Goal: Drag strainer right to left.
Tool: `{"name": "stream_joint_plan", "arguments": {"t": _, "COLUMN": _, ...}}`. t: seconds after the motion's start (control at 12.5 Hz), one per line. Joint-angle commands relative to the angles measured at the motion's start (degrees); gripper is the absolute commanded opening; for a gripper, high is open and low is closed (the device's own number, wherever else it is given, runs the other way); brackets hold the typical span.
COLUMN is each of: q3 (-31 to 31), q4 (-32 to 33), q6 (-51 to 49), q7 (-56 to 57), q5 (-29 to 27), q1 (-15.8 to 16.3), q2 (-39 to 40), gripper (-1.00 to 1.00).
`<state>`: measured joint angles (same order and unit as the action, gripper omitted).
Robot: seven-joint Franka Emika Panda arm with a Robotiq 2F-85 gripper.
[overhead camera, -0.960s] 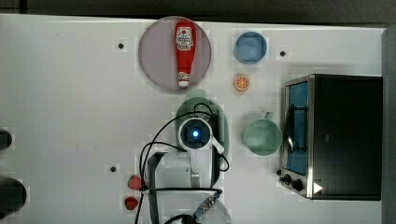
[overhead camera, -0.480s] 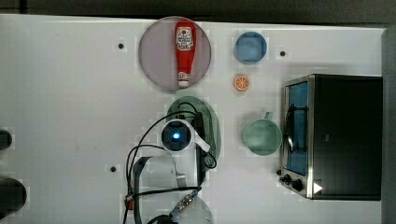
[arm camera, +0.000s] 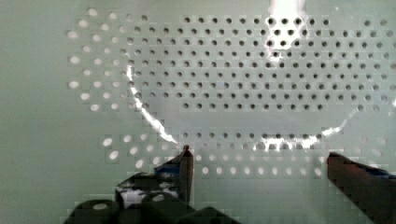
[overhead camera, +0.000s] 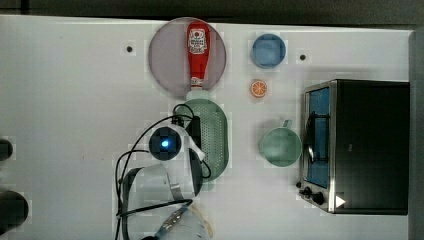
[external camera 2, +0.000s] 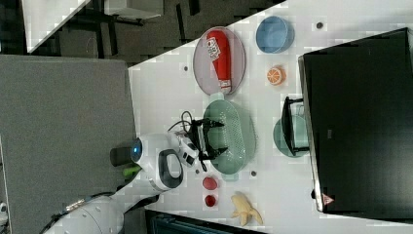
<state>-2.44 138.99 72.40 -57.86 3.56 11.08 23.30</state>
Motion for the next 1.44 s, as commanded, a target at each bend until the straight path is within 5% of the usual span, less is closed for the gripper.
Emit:
{"name": "stream_joint_plan", "arguments": {"t": 0.08, "q3": -1.14, "q4": -1.91, "q6": -1.29, "q7": -7.23, "q5": -1.01, "q1": 3.76, "q2": 0.21, "gripper": 1.0}}
{"name": "stream_joint_plan", "arguments": {"t": 1.44, "q3": -1.66, "q4": -20.59, "q6": -11.42, "q7": -8.04, "q5": -14.98, "q1": 18.88, "q2": 10.13, "gripper": 1.0}}
